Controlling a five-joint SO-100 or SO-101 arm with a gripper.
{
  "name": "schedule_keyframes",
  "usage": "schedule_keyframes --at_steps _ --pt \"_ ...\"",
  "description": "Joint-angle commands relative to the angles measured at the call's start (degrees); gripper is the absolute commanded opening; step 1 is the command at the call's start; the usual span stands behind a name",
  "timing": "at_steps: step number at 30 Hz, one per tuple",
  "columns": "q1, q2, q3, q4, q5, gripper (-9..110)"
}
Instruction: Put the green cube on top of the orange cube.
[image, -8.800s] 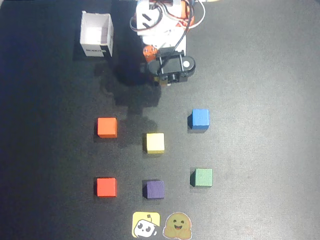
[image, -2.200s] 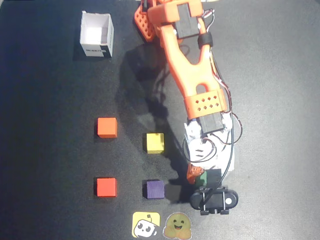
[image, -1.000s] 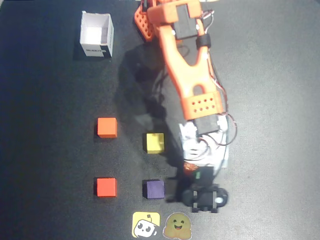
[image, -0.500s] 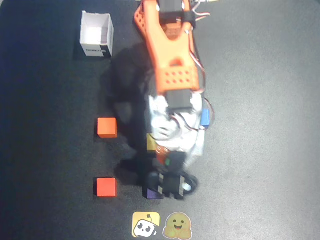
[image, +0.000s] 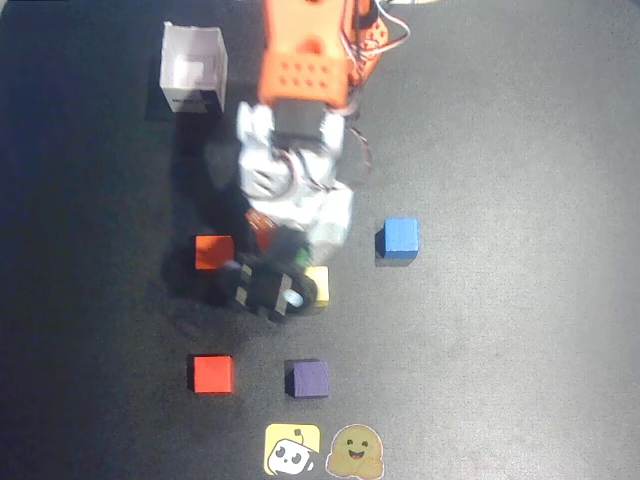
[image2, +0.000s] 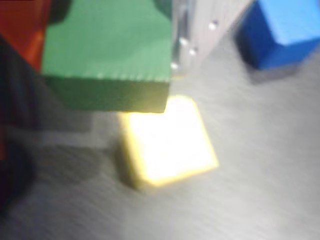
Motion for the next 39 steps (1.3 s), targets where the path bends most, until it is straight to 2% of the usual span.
schedule_keyframes --at_steps 1,5,11,16,23,39 --pt "3.96 4.13 0.44 0.79 -3.69 2" --pt "8.7 4.92 1.93 0.97 -6.86 4" --pt "14.41 6.33 5.36 0.7 -5.45 4" --pt "15.21 5.62 5.54 -0.09 -2.9 5" --pt "15.47 4.04 5.01 -1.49 -27.86 5" --pt "19.69 -4.48 2.2 -1.41 -35.77 5"
